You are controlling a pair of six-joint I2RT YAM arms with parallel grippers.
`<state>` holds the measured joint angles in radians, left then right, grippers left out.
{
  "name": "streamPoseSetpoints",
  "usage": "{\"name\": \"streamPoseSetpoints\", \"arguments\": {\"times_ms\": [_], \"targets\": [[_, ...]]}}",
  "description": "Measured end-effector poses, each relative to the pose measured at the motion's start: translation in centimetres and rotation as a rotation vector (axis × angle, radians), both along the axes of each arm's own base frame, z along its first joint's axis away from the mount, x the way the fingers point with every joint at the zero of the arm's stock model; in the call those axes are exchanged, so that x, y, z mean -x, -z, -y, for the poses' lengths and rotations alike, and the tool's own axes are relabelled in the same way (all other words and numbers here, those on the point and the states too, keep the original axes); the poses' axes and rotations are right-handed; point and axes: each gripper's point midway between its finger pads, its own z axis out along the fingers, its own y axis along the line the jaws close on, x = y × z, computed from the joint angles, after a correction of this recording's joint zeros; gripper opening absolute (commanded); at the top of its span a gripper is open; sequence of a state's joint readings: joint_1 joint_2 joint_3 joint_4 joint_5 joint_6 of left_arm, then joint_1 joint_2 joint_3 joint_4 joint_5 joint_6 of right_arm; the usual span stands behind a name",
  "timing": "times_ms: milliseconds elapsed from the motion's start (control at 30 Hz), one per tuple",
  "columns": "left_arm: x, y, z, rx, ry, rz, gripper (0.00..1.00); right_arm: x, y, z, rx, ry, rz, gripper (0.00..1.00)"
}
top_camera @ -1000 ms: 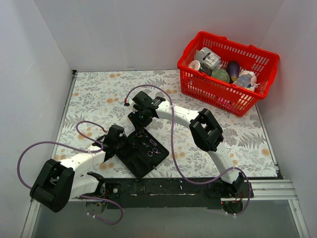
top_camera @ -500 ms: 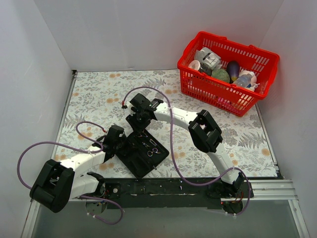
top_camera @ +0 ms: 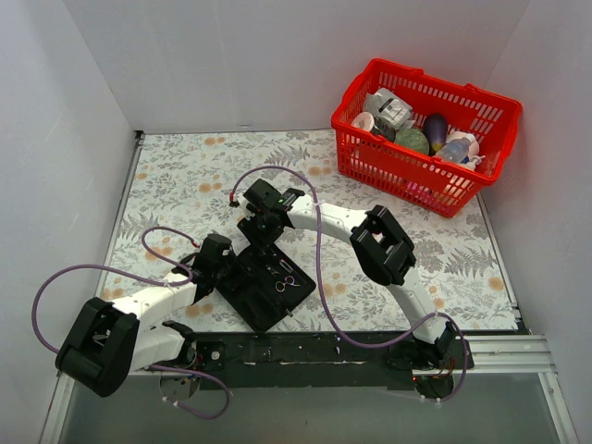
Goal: Sort the hair-cutting tools
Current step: Adjust the scissors in the hairdressing tool bag, then close the hairdressing tool bag at the center of the board.
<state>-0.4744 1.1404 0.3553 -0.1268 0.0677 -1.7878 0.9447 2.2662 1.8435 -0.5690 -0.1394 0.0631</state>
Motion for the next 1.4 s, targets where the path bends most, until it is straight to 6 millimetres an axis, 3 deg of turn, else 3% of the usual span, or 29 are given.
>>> {"name": "streamPoseSetpoints", "arguments": {"times_ms": [100, 233, 600, 933, 1033, 1067, 1167, 1400], "targets": [[0.0, 0.0, 0.0, 0.0, -0.001, 0.0, 0.0, 0.1, 0.1, 0.0, -0.01, -0.002, 0.003, 0.29], [0.0, 0.0, 0.0, 0.0, -0.002, 0.0, 0.0, 0.1, 0.4, 0.5, -0.024, -0.008, 0.033, 0.18], [0.0, 0.0, 0.0, 0.001, -0.002, -0.001, 0.0, 0.3, 0.3, 1.2, -0.067, 0.003, 0.094, 0.18], [-0.1, 0.1, 0.1, 0.011, -0.006, -0.009, 0.0, 2.5, 0.4, 4.1, -0.042, 0.039, 0.115, 0.19], [-0.1, 0.1, 0.2, 0.015, -0.004, -0.012, 0.0, 2.8, 0.4, 4.6, -0.039, 0.057, 0.116, 0.24], [-0.1, 0.1, 0.3, 0.017, -0.003, -0.013, 0.0, 2.8, 0.4, 4.6, -0.038, 0.062, 0.116, 0.34], [-0.2, 0.1, 0.4, 0.02, -0.002, -0.016, 0.0, 3.2, 0.5, 4.8, -0.025, 0.06, 0.113, 0.5], [-0.3, 0.1, 0.6, 0.025, 0.003, -0.019, 0.0, 4.3, -0.5, 5.2, 0.03, 0.047, 0.086, 0.61]]}}
